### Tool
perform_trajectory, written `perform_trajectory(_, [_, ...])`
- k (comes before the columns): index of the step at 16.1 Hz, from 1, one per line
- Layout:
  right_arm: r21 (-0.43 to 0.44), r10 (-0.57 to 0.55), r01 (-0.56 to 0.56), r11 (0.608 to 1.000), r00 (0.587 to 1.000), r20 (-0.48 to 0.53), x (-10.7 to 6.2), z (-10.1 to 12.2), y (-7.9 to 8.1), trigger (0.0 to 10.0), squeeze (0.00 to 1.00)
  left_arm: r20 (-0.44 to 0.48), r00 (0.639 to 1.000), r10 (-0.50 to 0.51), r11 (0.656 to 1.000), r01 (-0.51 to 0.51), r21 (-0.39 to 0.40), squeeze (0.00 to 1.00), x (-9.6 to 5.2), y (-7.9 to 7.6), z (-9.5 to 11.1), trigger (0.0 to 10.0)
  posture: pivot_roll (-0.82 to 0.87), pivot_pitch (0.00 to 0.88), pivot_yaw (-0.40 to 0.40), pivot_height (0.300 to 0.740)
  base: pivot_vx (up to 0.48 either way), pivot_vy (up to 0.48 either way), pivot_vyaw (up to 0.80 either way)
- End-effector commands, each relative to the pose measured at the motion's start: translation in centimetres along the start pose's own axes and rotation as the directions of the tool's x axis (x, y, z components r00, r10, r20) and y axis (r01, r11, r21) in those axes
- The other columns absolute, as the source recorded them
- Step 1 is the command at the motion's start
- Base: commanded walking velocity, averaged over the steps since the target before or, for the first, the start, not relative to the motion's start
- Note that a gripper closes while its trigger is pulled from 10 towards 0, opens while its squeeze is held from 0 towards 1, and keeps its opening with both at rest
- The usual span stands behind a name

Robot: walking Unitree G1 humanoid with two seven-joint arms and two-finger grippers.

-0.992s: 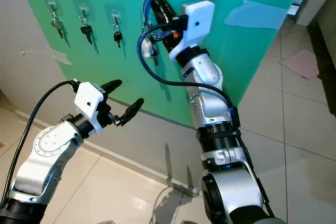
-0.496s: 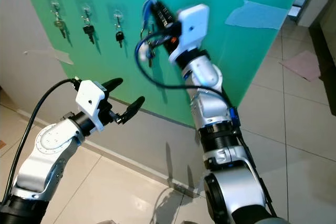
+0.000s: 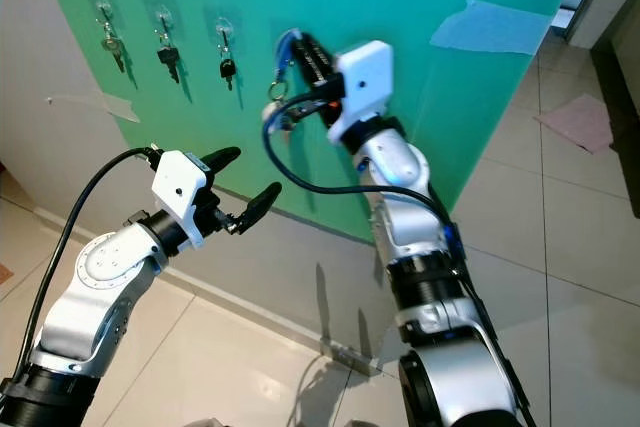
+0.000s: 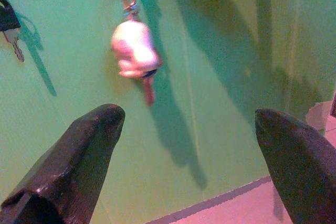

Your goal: Hang keys on a hook

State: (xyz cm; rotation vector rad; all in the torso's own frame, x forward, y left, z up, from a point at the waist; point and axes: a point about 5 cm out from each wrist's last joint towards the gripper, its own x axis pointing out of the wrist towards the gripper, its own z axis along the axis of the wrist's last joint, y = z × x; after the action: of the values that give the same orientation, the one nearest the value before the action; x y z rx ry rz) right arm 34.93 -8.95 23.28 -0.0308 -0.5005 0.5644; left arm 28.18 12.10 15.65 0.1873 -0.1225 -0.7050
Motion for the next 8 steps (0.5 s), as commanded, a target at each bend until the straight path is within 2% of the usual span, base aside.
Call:
perform_trajectory(1, [-0.008,-0.027,0.027,1.0,0.999,0.041,0.0,1.1,-0.6,10.0,0.0,0.003,1.0,-0.021,1.0,0.021,0.015,0.0,0.2,0.0,0.2,10.0,-0.08,0.0,0.023,0.74,0.0,0.0,0.0])
perform_trajectory(8, [0.016,0.041,-0.044,0.999,0.99,0.135,0.8,3.3,0.5,10.0,0.0,0.011,1.0,-0.027,1.0,0.027,0.012,0.0,0.2,-0.6,0.1,10.0,-0.09,0.0,0.014,0.74,0.0,0.0,0.0])
